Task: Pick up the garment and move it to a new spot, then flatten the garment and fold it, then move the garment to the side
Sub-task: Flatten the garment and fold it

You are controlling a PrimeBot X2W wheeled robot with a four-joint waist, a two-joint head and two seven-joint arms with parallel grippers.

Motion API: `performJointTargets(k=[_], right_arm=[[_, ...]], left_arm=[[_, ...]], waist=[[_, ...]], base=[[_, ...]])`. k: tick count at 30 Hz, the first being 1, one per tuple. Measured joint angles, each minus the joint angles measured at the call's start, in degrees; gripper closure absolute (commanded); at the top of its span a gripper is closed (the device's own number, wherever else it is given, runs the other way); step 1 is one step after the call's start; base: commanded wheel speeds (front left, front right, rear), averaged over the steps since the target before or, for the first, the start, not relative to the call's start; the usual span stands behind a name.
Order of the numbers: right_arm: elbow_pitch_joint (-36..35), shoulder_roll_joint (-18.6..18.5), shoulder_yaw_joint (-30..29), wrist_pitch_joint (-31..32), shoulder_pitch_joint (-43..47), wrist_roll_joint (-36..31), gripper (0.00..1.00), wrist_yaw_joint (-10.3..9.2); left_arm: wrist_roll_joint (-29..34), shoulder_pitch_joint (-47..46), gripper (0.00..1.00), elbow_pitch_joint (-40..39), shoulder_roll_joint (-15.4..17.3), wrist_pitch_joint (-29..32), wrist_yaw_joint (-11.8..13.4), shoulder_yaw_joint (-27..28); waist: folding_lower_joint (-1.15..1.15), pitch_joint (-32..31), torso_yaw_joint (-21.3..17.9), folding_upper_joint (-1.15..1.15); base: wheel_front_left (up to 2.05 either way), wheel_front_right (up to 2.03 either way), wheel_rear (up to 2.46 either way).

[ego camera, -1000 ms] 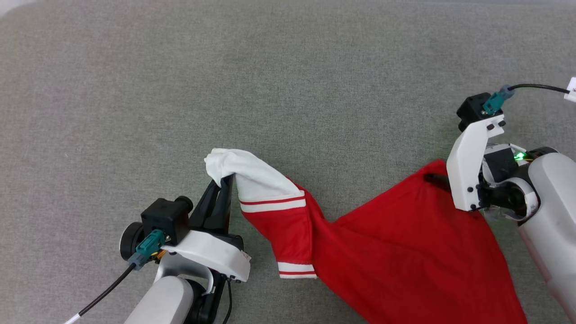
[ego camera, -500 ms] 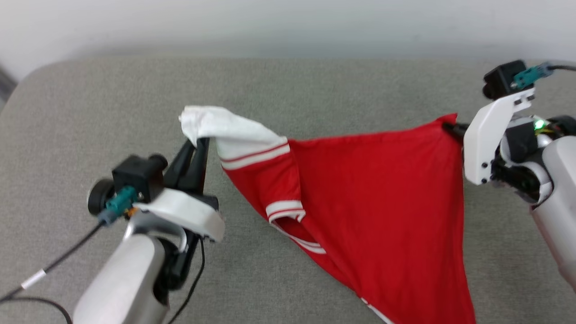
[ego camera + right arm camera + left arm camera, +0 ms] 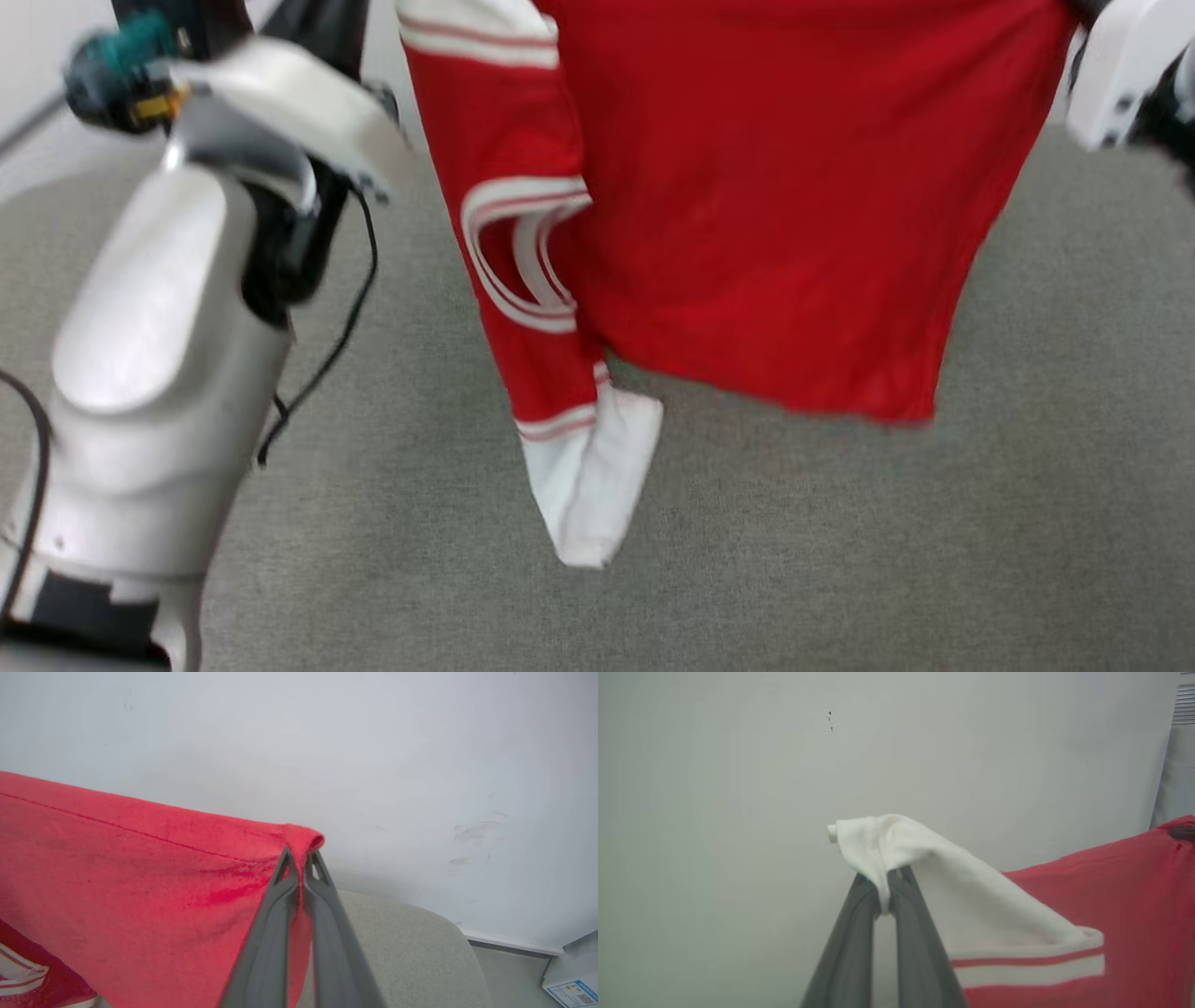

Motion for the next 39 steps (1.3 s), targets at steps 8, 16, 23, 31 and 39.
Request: performJointTargets(k=[8, 16, 23, 31, 39], right_arm=[[1.5, 1.0, -6.1, -6.6, -15.6, -5.6, 1.00, 0.00], [2.3, 1.1, -8.3, -15.2, -30.0, -8.9, 1.00, 0.01], [5.4, 1.5, -6.0, -19.8, -34.1, -8.4, 1.00, 0.01], [12.6, 3.8, 0.2, -21.9, -30.5, -4.0, 1.00, 0.01], [15.9, 3.8, 7.5, -22.1, -15.8, 2.9, 1.00, 0.00]], left_arm=[[2.4, -22.5, 1.00, 10.9, 0.0, -0.6, -1.8, 1.1], [6.1, -42.5, 1.00, 19.3, 1.1, -4.2, -3.9, 0.5], [6.1, -47.1, 1.00, 24.9, 0.2, -5.9, -5.8, -1.2], [1.1, -40.6, 1.00, 32.8, -1.3, -9.6, -7.3, -3.3], [-8.1, -23.3, 1.00, 31.1, -1.6, -12.2, -7.4, -11.9]], waist=[[0.00, 9.0, -1.0, 0.00], [0.01, 21.1, -2.2, 0.00], [0.01, 28.2, -2.6, 0.00], [0.02, 30.5, -1.6, 0.00], [0.01, 24.9, -1.0, 0.00]], base=[[0.00, 0.00, 0.00], [0.00, 0.00, 0.00], [0.00, 0.00, 0.00], [0.00, 0.00, 0.00], [0.00, 0.00, 0.00]])
